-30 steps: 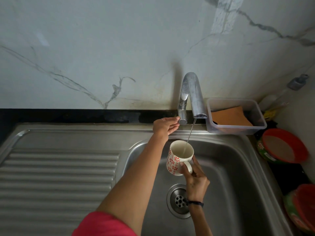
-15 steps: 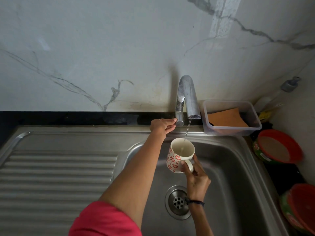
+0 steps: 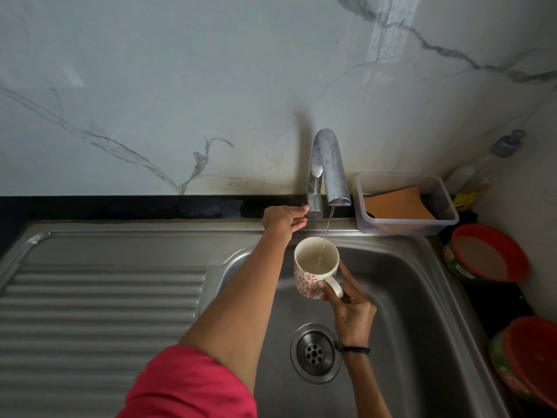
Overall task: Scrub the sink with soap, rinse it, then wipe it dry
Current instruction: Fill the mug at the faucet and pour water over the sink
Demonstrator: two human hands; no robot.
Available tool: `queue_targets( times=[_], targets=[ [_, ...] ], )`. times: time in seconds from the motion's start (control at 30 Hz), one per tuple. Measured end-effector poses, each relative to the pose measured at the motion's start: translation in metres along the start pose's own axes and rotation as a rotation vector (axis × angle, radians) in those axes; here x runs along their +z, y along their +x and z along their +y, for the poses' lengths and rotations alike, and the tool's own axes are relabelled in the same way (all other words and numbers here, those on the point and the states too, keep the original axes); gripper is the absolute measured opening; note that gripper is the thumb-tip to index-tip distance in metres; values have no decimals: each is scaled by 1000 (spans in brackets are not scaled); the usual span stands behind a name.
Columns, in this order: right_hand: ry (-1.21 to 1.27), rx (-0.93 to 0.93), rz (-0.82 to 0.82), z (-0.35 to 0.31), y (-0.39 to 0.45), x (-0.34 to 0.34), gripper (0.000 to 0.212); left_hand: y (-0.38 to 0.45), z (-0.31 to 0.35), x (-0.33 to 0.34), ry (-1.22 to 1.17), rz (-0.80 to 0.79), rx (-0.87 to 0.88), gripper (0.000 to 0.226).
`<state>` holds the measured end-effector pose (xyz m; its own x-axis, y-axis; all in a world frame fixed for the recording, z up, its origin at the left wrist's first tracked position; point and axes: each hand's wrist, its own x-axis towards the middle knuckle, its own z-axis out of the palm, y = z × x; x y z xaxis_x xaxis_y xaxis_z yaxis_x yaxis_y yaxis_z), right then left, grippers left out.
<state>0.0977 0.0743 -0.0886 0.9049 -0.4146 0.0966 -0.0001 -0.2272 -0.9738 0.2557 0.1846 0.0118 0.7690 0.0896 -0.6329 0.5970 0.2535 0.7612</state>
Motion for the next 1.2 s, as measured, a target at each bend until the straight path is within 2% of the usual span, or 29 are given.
queue_targets(
  times=[0.07,0.17,0.43,0.5,0.63,0.7,0.83,1.07,1.13,1.2],
  targets=[
    [-2,-6,7,1,1,1,39,1,-1,0,8,5,11,13],
    [45,-4,46,-3,2,4,54,3,-2,2,40,35,35,12],
    [93,1,38,-9,3,8,60,8,-3,1,92,51,55,14],
    [100,26,39,-10,2,7,55,7,-2,1,89,48,59,13],
    [91,32,30,-16,-1,5,33,7,-3,0,85,53,66,13],
    [93,44,22,-16,-1,5,32,7,-3,0,83,54,66,13],
    [101,78,17,-14,-3,5,52,7,-3,0,84,63,68,14],
    [77,65,45,-12,-1,5,63,5,-2,1,111,74,42,14],
    [78,72,33,-13,0,4,58,3,-3,1,125,69,39,14],
    [71,93,15,-14,-2,4,35,1,-5,2,152,72,62,23]
  ],
)
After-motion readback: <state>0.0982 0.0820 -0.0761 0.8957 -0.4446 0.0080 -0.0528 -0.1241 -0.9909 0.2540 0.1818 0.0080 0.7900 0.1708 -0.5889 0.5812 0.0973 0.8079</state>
